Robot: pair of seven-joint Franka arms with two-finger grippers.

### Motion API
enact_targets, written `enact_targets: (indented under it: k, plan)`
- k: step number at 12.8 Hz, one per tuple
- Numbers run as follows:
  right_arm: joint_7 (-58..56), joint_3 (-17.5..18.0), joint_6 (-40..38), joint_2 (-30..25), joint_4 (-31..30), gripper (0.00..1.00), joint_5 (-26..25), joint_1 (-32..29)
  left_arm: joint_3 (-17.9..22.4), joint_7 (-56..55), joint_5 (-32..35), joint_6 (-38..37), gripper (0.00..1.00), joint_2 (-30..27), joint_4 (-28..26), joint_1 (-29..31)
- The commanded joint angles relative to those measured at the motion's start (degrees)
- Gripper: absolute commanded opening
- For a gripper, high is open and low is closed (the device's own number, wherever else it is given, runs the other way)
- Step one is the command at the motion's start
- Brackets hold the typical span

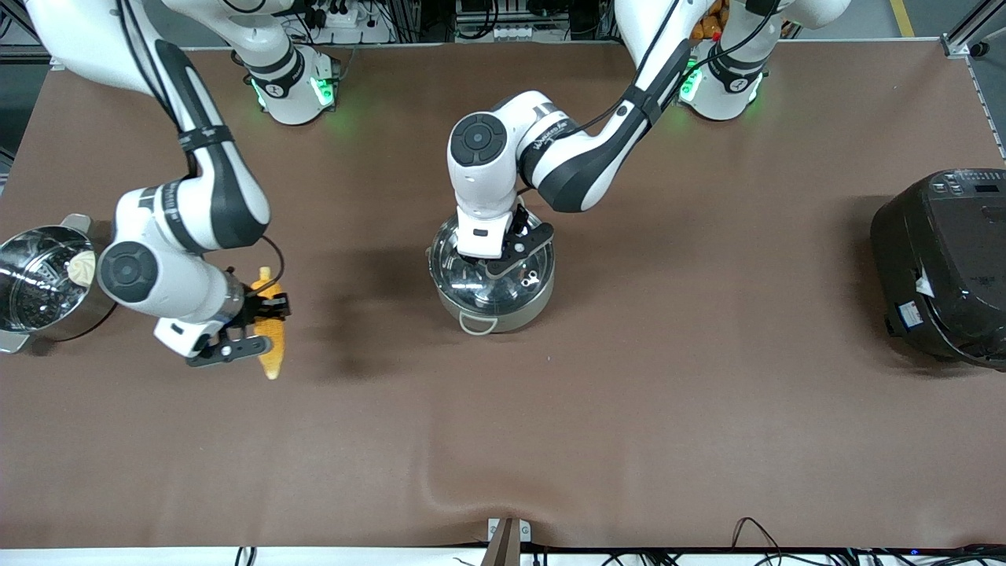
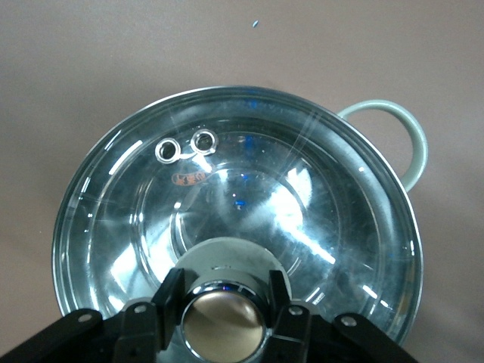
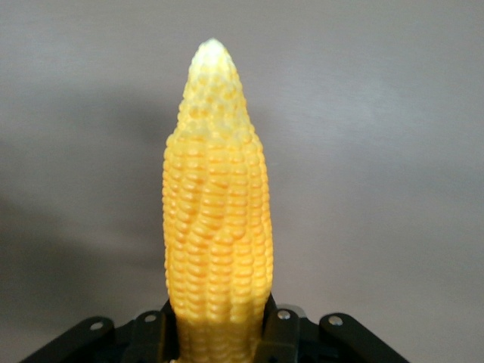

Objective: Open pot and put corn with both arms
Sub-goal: 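Lift the glass lid off the pot while the right gripper lifts the corn, then lower the corn into the pot while the left gripper holds the lid aside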

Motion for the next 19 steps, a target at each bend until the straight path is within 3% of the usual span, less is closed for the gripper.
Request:
enact_targets:
  k: [1, 4, 7, 9, 11, 14, 16, 19]
  plan:
    - [-0.3, 2.1, -2.2, -1.3, -0.1, 0.0, 0.3, -0.3, 0.1, -0.7, 1.5, -1.8, 0.0, -3.1, 0.4, -0.4]
    - [-0.3, 4.8, -3.1, -1.8, 0.2, 0.0, 1.0, -0.3, -0.1, 1.0, 1.0, -8.5, 0.0, -9.4, -1.0, 0.5]
    - [0.1, 8.4, -5.7, -1.7, 1.7, 0.0, 3.7, -0.2, -0.2, 6.2, 0.2, -12.7, 0.0, -15.0, -1.9, 5.1]
    - [3.8, 9.7, -5.7, -1.1, 3.2, 0.0, 5.5, 3.2, -0.2, 16.4, 0.2, -17.7, 0.0, -17.9, -3.6, 10.5]
    - [8.7, 9.5, -5.6, 0.1, 6.1, 0.0, 4.5, 9.9, -0.2, 27.7, 0.2, -18.3, 0.0, -22.0, -8.8, 17.2]
    - [10.5, 9.4, -5.7, 4.4, 11.0, 0.0, 3.5, 15.4, -0.2, 40.4, -0.1, -17.2, 0.0, -23.9, -15.0, 25.9]
    - [11.0, 9.2, -5.8, 6.3, 12.3, 0.0, -1.5, 19.6, -0.2, 43.1, -0.1, -12.7, 0.0, -23.5, -18.1, 29.6]
    - [11.8, 8.8, -9.3, 7.0, 12.5, 0.0, -6.6, 23.4, -0.2, 46.9, -0.9, -1.1, 0.0, -23.2, -28.8, 32.7]
